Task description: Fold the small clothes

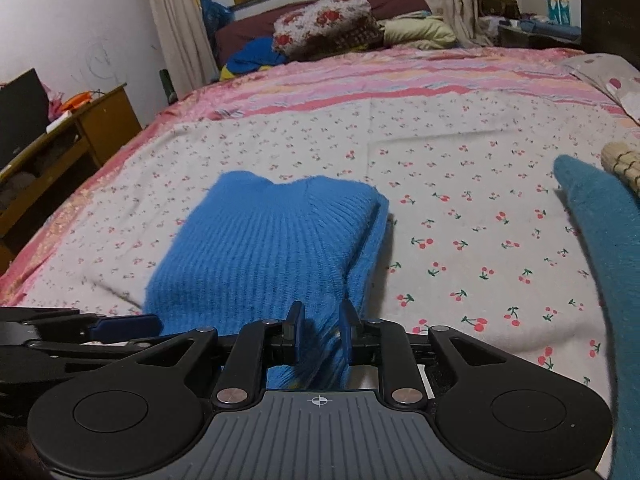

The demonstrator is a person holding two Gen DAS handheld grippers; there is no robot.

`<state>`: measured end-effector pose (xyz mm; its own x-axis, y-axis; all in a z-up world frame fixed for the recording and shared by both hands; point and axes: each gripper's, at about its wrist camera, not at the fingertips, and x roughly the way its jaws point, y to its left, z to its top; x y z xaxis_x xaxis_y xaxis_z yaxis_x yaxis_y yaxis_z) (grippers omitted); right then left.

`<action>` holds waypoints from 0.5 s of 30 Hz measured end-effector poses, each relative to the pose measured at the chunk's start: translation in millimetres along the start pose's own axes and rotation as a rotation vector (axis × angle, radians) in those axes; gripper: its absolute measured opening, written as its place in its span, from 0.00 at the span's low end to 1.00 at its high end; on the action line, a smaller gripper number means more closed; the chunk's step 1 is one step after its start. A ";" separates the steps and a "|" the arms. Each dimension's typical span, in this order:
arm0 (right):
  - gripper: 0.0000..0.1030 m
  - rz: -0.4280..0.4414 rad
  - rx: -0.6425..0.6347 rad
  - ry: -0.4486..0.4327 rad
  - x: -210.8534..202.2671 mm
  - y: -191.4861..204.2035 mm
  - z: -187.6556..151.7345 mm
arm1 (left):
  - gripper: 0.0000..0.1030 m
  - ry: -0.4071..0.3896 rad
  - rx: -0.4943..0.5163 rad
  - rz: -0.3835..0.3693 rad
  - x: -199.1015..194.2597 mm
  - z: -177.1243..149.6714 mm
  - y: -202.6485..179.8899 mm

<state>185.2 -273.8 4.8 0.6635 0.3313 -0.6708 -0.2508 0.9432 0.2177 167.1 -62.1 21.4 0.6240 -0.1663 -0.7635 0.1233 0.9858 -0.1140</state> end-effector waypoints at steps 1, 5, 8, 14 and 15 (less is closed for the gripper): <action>0.20 -0.002 -0.005 -0.001 -1.8 1.8 -1.2 | 0.47 0.001 0.000 0.002 -0.2 -0.6 -0.2; 0.20 -0.026 -0.015 0.059 7.6 2.4 -7.3 | 0.48 0.010 0.003 0.008 -1.3 -4.3 0.4; 0.20 -0.042 0.002 0.083 12.2 -1.4 -11.3 | 0.48 0.015 0.004 0.013 -1.5 -6.6 1.5; 0.20 -0.034 0.005 0.056 4.1 1.4 -11.4 | 0.48 0.020 0.016 0.031 -1.2 -7.4 -1.2; 0.20 -0.035 0.006 0.056 3.8 1.3 -11.4 | 0.48 0.020 0.020 0.033 -1.2 -7.5 -2.2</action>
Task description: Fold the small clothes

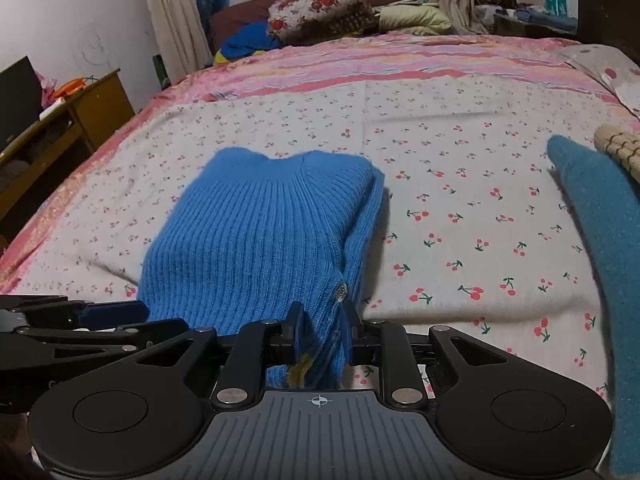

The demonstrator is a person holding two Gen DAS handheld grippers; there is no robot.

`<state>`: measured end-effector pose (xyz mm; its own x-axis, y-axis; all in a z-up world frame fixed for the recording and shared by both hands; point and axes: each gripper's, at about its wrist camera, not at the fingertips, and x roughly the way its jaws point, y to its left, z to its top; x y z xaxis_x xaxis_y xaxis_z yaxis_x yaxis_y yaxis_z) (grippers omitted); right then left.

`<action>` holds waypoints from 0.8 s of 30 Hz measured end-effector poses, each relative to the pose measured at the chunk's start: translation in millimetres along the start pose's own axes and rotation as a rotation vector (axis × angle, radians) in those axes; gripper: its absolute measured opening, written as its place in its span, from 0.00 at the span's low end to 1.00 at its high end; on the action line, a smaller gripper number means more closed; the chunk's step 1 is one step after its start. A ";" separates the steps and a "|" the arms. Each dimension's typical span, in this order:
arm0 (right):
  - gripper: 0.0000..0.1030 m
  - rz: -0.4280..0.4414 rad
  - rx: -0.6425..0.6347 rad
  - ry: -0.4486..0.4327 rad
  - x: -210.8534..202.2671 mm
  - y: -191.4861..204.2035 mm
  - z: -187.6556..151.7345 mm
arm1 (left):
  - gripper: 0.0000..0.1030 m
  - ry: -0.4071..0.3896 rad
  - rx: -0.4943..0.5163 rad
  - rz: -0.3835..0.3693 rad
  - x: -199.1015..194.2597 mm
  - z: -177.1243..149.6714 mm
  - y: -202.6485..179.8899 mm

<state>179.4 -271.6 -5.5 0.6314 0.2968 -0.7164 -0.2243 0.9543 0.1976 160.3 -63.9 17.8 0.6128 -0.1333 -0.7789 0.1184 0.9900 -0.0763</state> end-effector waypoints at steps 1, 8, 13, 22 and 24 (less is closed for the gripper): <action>0.20 0.001 0.000 -0.002 -0.4 0.0 0.0 | 0.48 0.000 0.003 0.002 0.2 0.0 -0.6; 0.21 0.003 0.010 0.007 2.9 -2.2 0.1 | 0.48 0.005 0.005 0.009 0.3 0.0 -2.1; 0.22 0.014 0.013 -0.011 -7.5 2.3 -2.2 | 0.52 0.009 0.004 0.015 -2.6 -2.8 -1.8; 0.25 0.007 0.040 -0.012 -14.1 1.5 -7.8 | 0.54 -0.022 -0.034 0.022 -17.8 -10.1 13.6; 0.25 0.009 0.044 -0.015 -14.0 0.8 -7.0 | 0.54 -0.035 -0.044 0.022 -20.6 -8.9 18.1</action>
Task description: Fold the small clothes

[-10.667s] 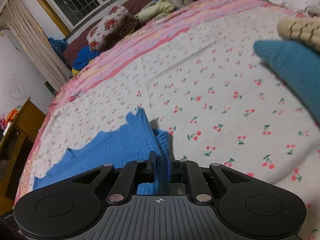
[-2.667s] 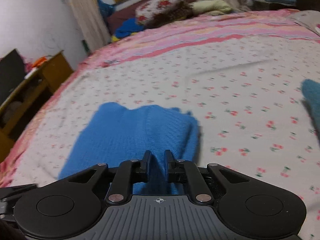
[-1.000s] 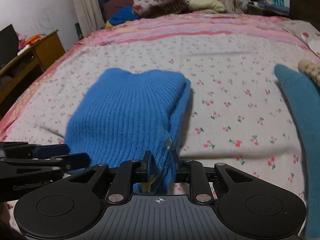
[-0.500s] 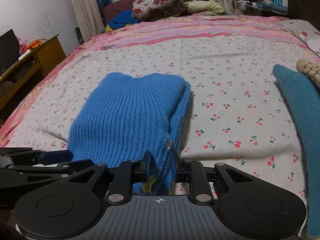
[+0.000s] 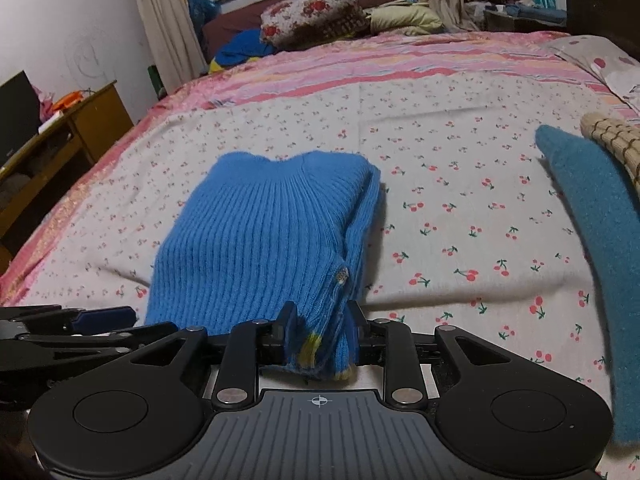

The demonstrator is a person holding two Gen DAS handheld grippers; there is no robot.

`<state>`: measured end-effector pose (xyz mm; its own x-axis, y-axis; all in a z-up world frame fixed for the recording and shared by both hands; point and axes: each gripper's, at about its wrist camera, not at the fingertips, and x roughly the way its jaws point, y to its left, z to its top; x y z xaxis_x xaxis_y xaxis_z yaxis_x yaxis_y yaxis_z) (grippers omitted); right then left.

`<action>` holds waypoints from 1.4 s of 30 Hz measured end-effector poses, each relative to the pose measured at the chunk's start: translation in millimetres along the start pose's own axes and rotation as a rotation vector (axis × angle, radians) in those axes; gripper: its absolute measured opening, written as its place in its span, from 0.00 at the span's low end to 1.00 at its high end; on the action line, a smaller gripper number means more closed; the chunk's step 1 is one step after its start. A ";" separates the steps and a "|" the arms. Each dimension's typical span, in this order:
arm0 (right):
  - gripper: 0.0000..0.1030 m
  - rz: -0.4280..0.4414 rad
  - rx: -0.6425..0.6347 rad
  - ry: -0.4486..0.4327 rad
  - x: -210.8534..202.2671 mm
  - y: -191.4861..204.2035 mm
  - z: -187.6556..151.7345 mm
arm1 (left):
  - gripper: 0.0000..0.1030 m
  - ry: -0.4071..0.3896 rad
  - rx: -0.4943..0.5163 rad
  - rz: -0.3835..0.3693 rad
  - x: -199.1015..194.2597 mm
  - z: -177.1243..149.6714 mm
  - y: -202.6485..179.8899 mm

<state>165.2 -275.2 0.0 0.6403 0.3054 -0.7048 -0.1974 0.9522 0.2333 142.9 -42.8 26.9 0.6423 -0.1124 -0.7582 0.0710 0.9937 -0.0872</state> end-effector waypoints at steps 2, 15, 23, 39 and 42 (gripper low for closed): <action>0.25 0.001 0.004 -0.002 1.2 -0.9 1.3 | 0.54 -0.006 -0.011 -0.005 -1.1 1.1 3.7; 0.55 0.099 0.141 -0.008 22.4 -29.4 27.2 | 0.63 -0.047 -0.076 -0.144 19.3 36.1 25.1; 0.58 0.236 0.310 0.078 71.9 -57.4 30.7 | 0.76 -0.009 -0.179 -0.322 65.5 46.9 53.0; 0.36 0.441 0.415 0.087 89.6 -55.8 32.6 | 0.56 -0.003 -0.254 -0.507 81.1 45.9 69.8; 0.34 0.501 0.398 0.075 76.0 -41.5 33.8 | 0.55 -0.021 -0.235 -0.500 57.2 37.9 76.0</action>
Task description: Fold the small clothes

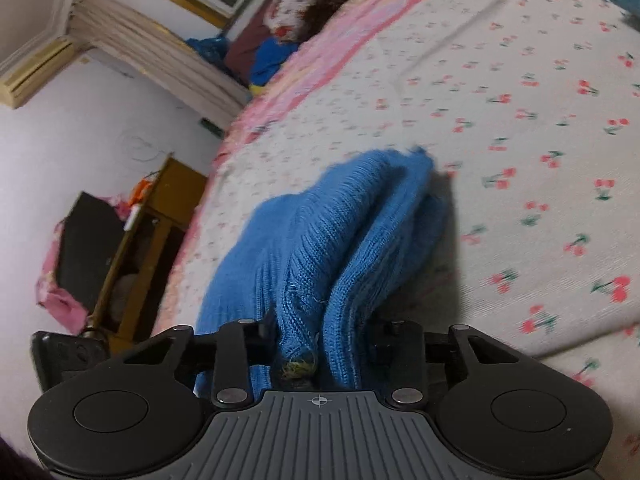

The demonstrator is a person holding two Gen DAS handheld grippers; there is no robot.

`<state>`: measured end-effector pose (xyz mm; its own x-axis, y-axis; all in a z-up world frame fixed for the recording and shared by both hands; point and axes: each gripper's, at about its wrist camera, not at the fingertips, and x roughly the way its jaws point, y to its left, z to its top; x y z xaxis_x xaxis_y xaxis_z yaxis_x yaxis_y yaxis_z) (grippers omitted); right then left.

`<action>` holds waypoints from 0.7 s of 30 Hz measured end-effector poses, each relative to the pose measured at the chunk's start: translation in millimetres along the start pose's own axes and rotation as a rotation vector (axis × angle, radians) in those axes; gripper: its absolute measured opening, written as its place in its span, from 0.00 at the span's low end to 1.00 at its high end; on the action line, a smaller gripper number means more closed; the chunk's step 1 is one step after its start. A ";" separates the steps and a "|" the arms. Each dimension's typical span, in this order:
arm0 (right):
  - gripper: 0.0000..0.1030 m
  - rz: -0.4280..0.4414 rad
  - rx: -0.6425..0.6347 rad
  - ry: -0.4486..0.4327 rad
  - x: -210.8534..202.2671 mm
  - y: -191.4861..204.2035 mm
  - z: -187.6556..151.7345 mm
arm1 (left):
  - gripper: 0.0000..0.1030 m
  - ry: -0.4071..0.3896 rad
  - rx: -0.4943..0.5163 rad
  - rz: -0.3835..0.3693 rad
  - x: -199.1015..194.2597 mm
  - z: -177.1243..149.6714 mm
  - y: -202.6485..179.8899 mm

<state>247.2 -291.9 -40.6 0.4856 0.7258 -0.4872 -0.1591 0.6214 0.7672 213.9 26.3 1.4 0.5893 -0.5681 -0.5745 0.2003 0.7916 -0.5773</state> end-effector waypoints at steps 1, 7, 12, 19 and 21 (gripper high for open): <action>0.34 0.019 -0.014 0.007 -1.8 8.1 -4.1 | 0.55 -0.002 0.010 0.005 -10.2 -5.2 -0.8; 0.34 -0.073 -0.090 0.096 -9.5 31.7 -35.8 | 0.55 0.056 0.057 0.122 -39.9 -42.9 7.0; 0.44 -0.230 -0.115 0.094 -11.8 36.2 -48.9 | 0.57 0.025 0.128 0.205 -49.6 -55.5 -7.4; 0.43 -0.363 -0.265 -0.127 -46.5 73.8 -50.2 | 0.58 -0.061 0.231 0.325 -59.4 -46.5 -31.2; 0.43 -0.357 -0.294 -0.134 -40.0 81.5 -49.4 | 0.58 -0.074 0.240 0.345 -55.5 -44.2 -32.5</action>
<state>172.4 -255.7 20.8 0.6577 0.4198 -0.6255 -0.1890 0.8957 0.4024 140.1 22.1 26.4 0.7065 -0.2499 -0.6621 0.1526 0.9674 -0.2022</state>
